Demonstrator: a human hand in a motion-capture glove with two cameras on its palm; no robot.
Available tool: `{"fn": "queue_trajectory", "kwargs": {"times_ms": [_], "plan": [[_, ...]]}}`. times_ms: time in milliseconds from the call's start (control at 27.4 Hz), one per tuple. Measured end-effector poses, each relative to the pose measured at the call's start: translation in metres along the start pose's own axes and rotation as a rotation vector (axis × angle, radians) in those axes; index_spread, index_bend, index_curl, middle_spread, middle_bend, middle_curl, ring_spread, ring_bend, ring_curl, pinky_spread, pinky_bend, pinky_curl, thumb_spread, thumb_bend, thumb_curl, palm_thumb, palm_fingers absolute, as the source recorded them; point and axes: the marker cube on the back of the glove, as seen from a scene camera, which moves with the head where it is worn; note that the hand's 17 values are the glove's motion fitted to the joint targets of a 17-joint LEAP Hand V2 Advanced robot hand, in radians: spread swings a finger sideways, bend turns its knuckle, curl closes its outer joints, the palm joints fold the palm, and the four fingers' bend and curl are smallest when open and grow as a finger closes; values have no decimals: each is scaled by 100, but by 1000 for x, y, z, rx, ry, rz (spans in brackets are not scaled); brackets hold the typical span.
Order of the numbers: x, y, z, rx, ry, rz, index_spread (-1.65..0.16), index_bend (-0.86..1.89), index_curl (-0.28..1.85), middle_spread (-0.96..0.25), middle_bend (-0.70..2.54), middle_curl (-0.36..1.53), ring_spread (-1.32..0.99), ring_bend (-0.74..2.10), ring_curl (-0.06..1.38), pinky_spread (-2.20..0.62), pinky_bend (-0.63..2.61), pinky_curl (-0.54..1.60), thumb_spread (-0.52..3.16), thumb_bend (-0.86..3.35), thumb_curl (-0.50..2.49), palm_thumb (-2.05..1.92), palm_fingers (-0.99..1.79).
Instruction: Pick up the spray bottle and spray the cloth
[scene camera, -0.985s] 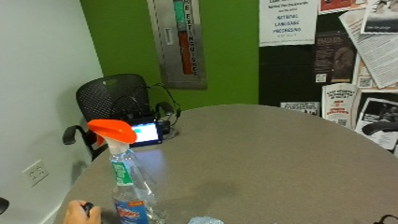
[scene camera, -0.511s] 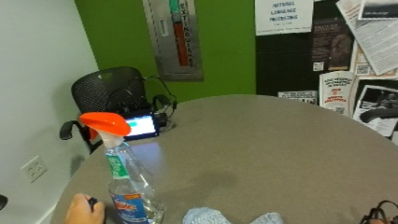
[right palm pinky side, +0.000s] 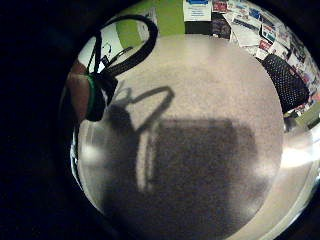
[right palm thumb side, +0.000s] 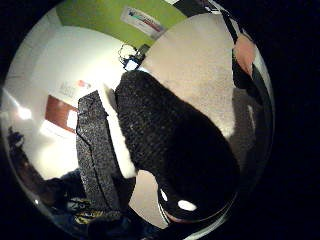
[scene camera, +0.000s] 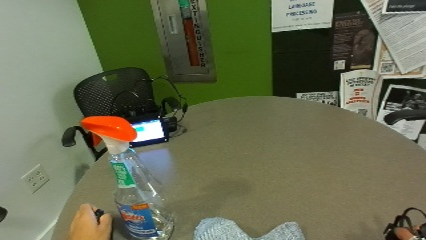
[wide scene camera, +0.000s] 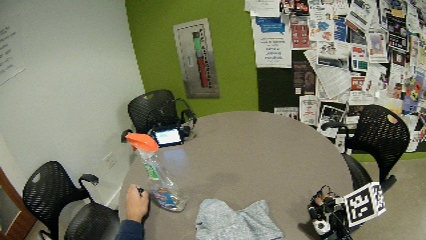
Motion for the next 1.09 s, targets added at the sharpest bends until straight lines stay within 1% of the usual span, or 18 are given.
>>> {"fn": "queue_trajectory", "kwargs": {"times_ms": [1094], "plan": [[-3, -4, -5, 1, 5, -5, -20, 14, 38, -4, 33, 51, -12, 48, 48, -21, 37, 44, 127, -1, 21, 12, 118]]}}
